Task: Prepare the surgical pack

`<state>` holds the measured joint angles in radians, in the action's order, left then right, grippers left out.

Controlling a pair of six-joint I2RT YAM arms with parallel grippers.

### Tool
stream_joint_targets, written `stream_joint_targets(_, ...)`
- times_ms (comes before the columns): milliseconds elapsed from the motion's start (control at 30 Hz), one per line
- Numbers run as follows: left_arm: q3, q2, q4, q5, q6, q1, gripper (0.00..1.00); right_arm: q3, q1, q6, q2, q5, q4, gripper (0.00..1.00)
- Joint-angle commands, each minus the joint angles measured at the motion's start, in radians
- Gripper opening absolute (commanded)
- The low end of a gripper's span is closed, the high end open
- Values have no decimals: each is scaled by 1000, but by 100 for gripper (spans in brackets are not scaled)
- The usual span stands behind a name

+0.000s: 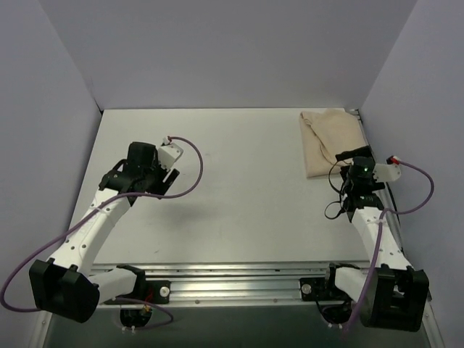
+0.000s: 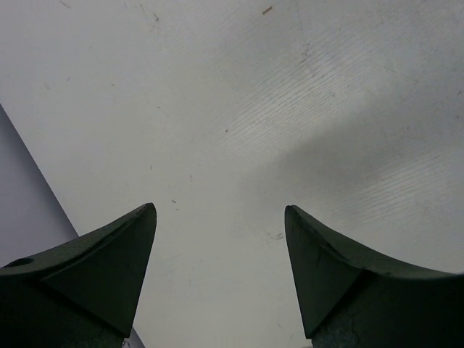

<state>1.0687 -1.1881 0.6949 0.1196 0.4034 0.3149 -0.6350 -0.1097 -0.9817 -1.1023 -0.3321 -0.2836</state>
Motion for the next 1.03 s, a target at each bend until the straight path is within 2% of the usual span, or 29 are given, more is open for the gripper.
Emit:
stream_joint_targets(0,19,19,98,3,-20,-29,81,43,10,168,137,132,221,98)
stream_joint_targets(67,-7,28,141,3,-21,-46,81,54,11,233,192,168,312,98)
stream_joint_targets(233,-104,45,135,17,-14,-151,84,87,19,299,350,356,380,100)
stream_joint_targets(500,-239,54,9,12,-15,-342,84,116,35,417,435,403,416,100)
stream_joint_targets(700,-322,113,-51,35,-21,-346,84,113,38,457,438,416,406,100)
stream_joint_targets(1000,-314,124,-40,23,-18,-346,85,129,38,472,478,426,365,100)
